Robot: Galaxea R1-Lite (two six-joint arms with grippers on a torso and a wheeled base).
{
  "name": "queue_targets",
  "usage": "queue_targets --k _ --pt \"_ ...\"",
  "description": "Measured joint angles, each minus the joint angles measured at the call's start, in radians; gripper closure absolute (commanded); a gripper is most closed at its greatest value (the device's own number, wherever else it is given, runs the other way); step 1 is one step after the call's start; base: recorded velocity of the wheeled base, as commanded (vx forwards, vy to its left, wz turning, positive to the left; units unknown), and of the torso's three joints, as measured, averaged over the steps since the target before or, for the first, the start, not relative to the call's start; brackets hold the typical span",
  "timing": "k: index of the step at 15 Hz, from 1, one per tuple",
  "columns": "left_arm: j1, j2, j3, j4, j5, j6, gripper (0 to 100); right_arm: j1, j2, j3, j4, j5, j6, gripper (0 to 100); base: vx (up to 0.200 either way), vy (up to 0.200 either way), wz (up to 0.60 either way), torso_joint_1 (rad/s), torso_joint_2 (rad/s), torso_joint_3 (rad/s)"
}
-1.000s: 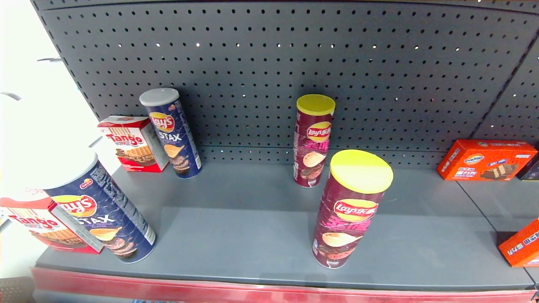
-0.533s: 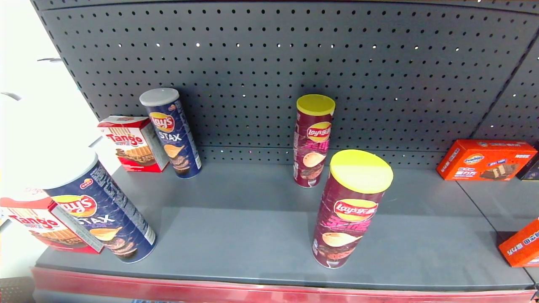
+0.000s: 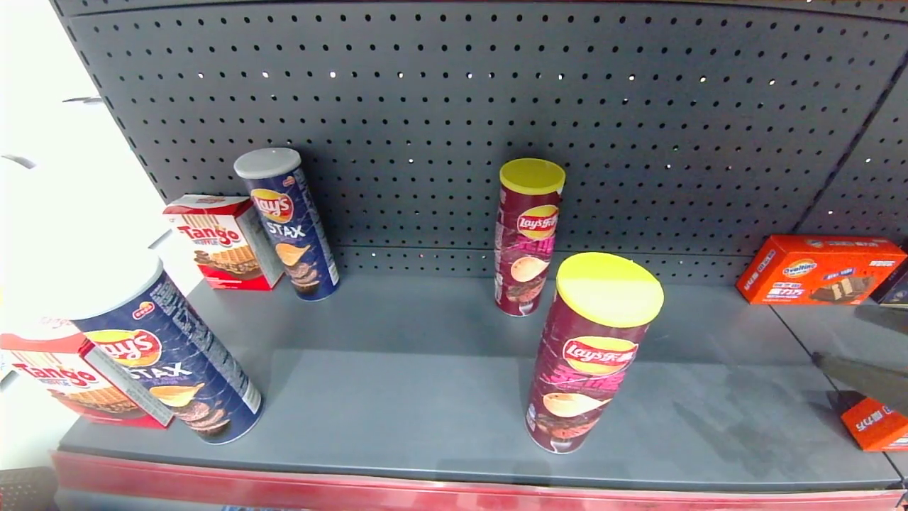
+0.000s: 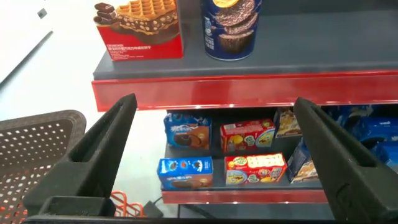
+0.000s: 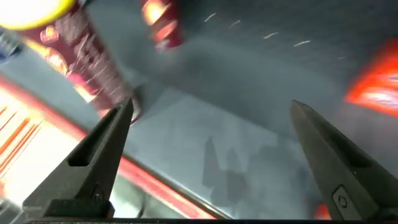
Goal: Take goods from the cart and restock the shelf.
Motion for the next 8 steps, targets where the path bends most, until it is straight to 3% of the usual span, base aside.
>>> queue_targets --k 3,8 --pt "0.0 0.0 0.0 0.0 0.001 0.0 0 0.139 0.113 0.023 -0.101 -0.082 -0.003 0 0.0 0.0 0.0 0.0 0.0 0.0" --pt "0.0 0.0 0.0 0.0 0.001 0.004 0 0.229 0.227 0.076 -0.15 -0.092 -0.031 0 0.0 0.0 0.0 0.0 0.0 0.0"
